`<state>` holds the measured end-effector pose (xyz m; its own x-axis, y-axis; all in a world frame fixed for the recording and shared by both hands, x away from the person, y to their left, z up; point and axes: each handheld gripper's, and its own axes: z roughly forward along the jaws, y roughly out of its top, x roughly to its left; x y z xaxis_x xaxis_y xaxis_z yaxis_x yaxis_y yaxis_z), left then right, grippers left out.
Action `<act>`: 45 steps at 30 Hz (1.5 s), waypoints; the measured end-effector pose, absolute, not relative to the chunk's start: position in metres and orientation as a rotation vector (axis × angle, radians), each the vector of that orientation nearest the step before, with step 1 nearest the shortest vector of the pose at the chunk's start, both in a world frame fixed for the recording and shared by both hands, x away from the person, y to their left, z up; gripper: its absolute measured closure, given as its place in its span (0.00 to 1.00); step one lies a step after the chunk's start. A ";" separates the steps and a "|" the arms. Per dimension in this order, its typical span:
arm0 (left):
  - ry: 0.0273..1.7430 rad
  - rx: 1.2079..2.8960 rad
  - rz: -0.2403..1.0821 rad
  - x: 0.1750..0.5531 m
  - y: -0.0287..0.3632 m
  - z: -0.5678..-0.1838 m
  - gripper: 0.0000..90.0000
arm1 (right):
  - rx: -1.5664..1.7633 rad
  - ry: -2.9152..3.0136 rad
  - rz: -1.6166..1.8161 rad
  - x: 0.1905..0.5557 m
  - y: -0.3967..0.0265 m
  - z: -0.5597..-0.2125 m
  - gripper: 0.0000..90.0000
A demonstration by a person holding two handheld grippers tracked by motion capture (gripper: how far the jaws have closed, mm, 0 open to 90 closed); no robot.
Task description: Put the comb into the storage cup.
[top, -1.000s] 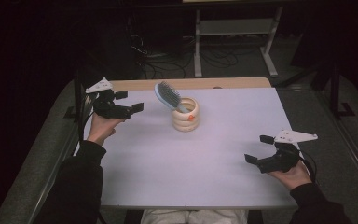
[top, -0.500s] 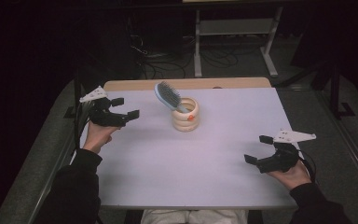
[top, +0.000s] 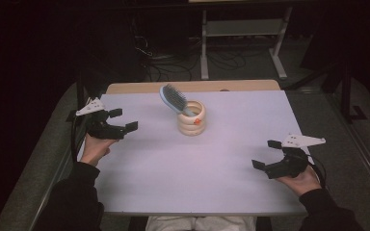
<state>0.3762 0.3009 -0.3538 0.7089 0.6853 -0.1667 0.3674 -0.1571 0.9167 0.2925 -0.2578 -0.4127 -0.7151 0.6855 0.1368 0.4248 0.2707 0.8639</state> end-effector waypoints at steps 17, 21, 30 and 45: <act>0.872 1.759 0.367 0.354 0.322 -0.370 0.00 | 1.029 2.279 1.410 0.292 -0.258 -0.413 0.00; 0.887 1.763 0.364 0.349 0.328 -0.376 0.00 | 1.032 2.279 1.407 0.292 -0.258 -0.413 0.00; 0.909 1.749 0.369 0.337 0.339 -0.391 0.00 | 1.037 2.288 1.391 0.293 -0.257 -0.415 0.00; 0.866 1.743 0.415 0.318 0.354 -0.401 0.00 | 1.035 2.292 1.391 0.292 -0.257 -0.415 0.00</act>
